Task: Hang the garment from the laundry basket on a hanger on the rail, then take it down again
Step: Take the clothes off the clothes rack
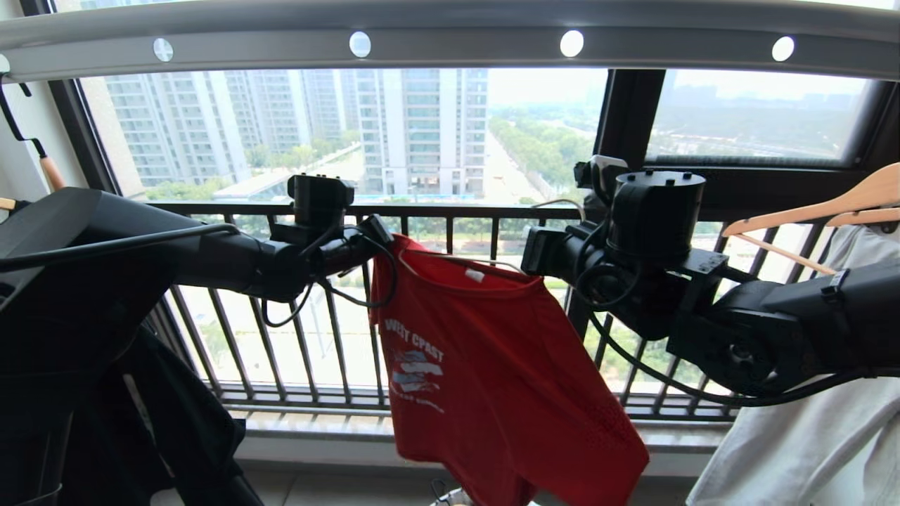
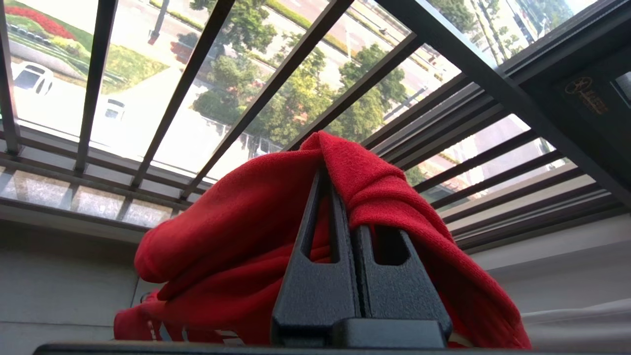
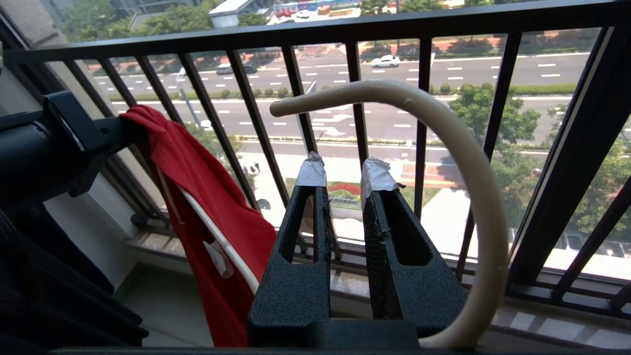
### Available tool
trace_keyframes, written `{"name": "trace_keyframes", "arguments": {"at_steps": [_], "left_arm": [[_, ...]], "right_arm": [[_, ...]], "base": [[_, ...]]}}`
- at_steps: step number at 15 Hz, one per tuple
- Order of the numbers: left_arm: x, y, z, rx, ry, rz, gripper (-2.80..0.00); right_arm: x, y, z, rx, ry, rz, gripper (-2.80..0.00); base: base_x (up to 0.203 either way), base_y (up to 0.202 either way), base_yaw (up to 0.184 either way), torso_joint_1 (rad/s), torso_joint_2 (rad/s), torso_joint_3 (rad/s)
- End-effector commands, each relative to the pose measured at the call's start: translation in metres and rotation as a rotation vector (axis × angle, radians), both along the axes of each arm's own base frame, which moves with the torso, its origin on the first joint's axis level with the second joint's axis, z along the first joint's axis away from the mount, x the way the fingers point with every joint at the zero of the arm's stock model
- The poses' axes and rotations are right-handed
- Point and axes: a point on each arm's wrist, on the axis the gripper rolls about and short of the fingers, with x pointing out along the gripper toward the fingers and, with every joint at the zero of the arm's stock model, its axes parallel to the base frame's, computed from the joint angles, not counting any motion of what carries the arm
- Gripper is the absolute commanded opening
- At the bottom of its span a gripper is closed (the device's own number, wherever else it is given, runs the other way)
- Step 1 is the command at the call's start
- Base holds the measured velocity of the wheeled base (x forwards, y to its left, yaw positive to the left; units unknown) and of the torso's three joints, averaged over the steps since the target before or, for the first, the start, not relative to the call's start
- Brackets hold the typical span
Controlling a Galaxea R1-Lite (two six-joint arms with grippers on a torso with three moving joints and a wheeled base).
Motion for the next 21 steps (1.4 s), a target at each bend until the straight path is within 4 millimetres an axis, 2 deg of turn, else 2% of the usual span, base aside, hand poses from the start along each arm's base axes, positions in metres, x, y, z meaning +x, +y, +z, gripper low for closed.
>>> {"name": "trace_keyframes", "arguments": {"at_steps": [1,3,7,14,16,19,21], "left_arm": [[0.0,0.0,0.001,-0.005,-0.004,0.002,-2.8],[0.002,-0.001,-0.002,-0.002,0.0,0.003,-2.8],[0.014,-0.005,-0.024,0.02,0.039,0.008,-2.8],[0.016,-0.006,-0.035,0.062,0.056,-0.006,-2.8],[0.013,-0.007,-0.028,0.057,0.041,-0.007,-2.8],[0.0,-0.003,-0.005,0.039,0.003,-0.008,-2.8],[-0.004,-0.001,0.005,0.026,-0.014,-0.006,-2.8]], "right_arm": [[-0.004,0.005,-0.004,-0.004,0.008,0.016,-2.8],[-0.006,0.004,0.0,0.001,-0.001,0.016,-2.8],[-0.013,0.003,0.007,0.011,-0.015,0.025,-2.8],[-0.021,-0.002,0.021,0.032,-0.046,0.027,-2.8],[-0.022,0.0,0.018,0.026,-0.036,0.035,-2.8],[-0.019,0.004,0.01,0.011,-0.017,0.038,-2.8],[-0.024,0.013,0.002,-0.003,0.003,0.066,-2.8]], "base": [[0.0,0.0,0.0,0.0,0.0,0.0],[0.0,0.0,0.0,0.0,0.0,0.0],[0.0,0.0,0.0,0.0,0.0,0.0],[0.0,0.0,0.0,0.0,0.0,0.0],[0.0,0.0,0.0,0.0,0.0,0.0],[0.0,0.0,0.0,0.0,0.0,0.0],[0.0,0.0,0.0,0.0,0.0,0.0]]}}
